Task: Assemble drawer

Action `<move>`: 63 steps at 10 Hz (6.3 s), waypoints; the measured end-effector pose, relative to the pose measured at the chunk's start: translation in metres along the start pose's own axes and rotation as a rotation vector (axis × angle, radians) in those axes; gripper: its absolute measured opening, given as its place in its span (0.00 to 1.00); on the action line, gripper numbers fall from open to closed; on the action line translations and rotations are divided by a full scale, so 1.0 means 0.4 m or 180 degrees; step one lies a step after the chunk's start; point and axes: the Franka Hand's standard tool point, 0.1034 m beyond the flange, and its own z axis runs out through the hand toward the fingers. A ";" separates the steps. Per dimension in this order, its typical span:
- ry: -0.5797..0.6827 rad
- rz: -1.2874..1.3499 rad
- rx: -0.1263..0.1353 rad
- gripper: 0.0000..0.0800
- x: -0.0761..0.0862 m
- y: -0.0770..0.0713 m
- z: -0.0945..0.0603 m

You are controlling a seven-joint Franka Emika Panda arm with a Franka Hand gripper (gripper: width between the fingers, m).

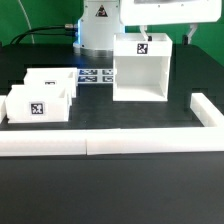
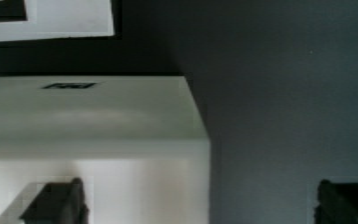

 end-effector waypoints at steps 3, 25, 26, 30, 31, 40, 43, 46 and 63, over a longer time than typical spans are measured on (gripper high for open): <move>0.0000 -0.0002 0.0000 0.47 0.000 0.000 0.000; 0.0228 -0.0081 0.0122 0.05 0.327 0.051 -0.035; 0.0280 -0.0076 0.0139 0.05 0.367 0.044 -0.039; 0.0393 -0.0016 0.0187 0.05 0.456 0.018 -0.049; 0.0400 0.0014 0.0190 0.05 0.457 0.018 -0.051; 0.0354 0.1541 0.0325 0.05 0.461 0.007 -0.055; 0.0286 0.2471 0.0460 0.05 0.472 0.009 -0.064; 0.0190 0.3308 0.0569 0.05 0.476 0.028 -0.062; -0.0055 0.4528 0.0857 0.05 0.615 -0.030 -0.061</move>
Offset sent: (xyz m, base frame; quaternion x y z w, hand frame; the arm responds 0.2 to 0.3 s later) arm 0.0000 0.0000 0.0000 0.0000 0.0000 0.0000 1.0000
